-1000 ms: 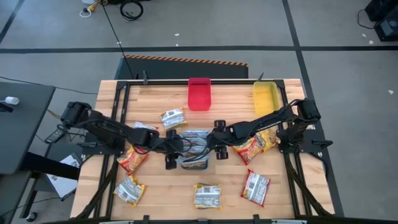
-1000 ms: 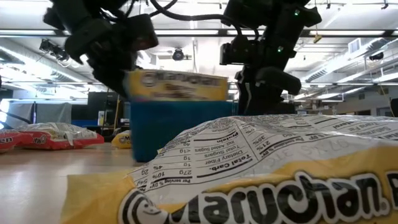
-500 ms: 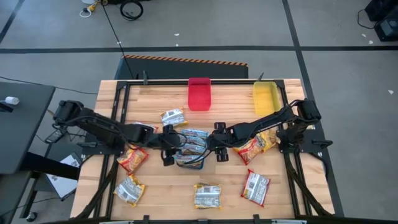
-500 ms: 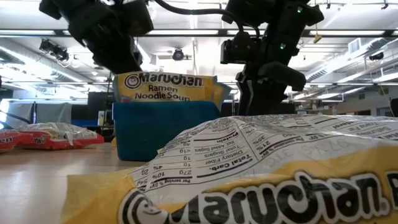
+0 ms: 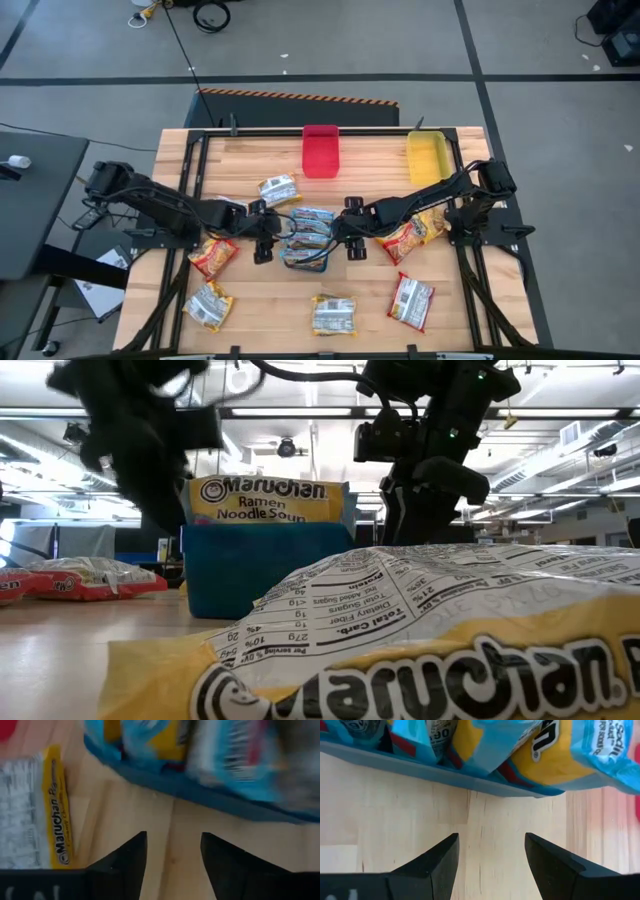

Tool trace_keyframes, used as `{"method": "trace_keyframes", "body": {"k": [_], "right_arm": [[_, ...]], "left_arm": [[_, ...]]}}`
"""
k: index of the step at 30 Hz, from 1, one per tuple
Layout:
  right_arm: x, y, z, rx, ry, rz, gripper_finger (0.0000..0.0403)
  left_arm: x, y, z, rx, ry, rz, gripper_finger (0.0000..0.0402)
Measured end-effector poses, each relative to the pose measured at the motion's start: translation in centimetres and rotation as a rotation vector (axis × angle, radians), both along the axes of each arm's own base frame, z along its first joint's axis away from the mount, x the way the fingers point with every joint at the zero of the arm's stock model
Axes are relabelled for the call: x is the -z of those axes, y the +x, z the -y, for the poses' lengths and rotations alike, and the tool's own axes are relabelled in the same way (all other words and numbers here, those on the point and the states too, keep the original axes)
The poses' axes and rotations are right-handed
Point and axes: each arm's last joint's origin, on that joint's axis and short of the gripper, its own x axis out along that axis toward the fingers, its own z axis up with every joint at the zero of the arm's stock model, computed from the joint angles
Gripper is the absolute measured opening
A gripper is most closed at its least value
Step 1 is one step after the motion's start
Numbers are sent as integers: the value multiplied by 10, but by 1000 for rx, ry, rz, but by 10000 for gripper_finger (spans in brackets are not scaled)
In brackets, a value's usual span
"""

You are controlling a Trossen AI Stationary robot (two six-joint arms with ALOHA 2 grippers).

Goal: Sort Maruchan noodles
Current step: Adjust the blue bin on the table

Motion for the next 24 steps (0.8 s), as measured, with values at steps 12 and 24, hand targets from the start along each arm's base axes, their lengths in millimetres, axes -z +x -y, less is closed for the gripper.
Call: {"method": "trace_keyframes", "body": {"k": [12, 24], "right_arm": [[-5, -16, 4, 51, -52, -147, 231], [-7, -12, -10, -40, 105, -49, 231]], "left_arm": [[36, 28, 5, 109, -97, 198, 192], [40, 30, -5, 78, -24, 190, 192]]}}
